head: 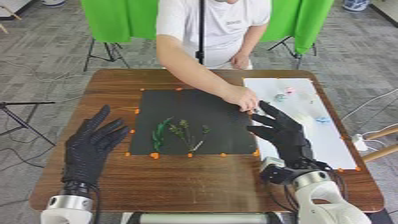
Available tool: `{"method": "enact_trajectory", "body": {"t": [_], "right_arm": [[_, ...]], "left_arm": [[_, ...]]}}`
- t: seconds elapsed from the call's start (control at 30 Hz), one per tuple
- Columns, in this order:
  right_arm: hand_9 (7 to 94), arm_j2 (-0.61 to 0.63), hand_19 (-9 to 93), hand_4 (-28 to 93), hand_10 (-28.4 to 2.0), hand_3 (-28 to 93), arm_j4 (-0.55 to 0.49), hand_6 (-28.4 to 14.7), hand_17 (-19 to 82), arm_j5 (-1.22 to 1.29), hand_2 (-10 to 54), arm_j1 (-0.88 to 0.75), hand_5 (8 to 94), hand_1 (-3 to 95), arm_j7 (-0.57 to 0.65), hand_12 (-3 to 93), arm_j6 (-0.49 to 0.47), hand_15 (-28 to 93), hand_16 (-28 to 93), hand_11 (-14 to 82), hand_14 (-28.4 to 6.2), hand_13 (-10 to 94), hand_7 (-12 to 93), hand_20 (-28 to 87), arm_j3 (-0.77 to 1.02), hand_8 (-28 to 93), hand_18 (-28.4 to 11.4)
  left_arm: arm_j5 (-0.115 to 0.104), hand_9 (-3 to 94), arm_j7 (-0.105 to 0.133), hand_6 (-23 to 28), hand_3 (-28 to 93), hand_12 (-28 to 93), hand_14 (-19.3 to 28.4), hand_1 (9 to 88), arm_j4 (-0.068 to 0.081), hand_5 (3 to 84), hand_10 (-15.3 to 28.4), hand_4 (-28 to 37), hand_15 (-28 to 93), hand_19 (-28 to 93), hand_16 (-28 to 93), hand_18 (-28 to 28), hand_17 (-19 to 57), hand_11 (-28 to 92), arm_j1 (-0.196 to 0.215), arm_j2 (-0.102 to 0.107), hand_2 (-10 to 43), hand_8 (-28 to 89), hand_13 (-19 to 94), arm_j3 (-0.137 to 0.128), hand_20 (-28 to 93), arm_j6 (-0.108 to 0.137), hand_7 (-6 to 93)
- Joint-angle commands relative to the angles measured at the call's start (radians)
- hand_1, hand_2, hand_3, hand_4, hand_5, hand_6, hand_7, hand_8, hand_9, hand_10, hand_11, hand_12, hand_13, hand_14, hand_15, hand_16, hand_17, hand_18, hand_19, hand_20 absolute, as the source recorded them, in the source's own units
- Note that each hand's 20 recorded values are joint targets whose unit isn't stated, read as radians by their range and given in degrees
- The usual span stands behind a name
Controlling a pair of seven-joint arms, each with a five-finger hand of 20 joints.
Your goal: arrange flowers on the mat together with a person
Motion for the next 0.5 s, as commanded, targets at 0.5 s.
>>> {"method": "enact_trajectory", "body": {"t": [0.5], "right_arm": [[46.1,0.007,43,-28,-17.4,84,0.016,-1.6,6,-0.043,5.5,0.008,38.7,16.8,-0.014,11.7,0.027,22,18,8.7,-21.4,41,12,16,-0.027,-13,-20.0]], "left_arm": [[-0.020,35.0,0.003,9.1,74,9,28.4,16.1,-0.001,32.3,22.0,-28.3,48,64,-10,27.2,-5.0,23,0.013,-0.017,13.3,-8,27,-0.010,1,-0.020,6.6]]}}
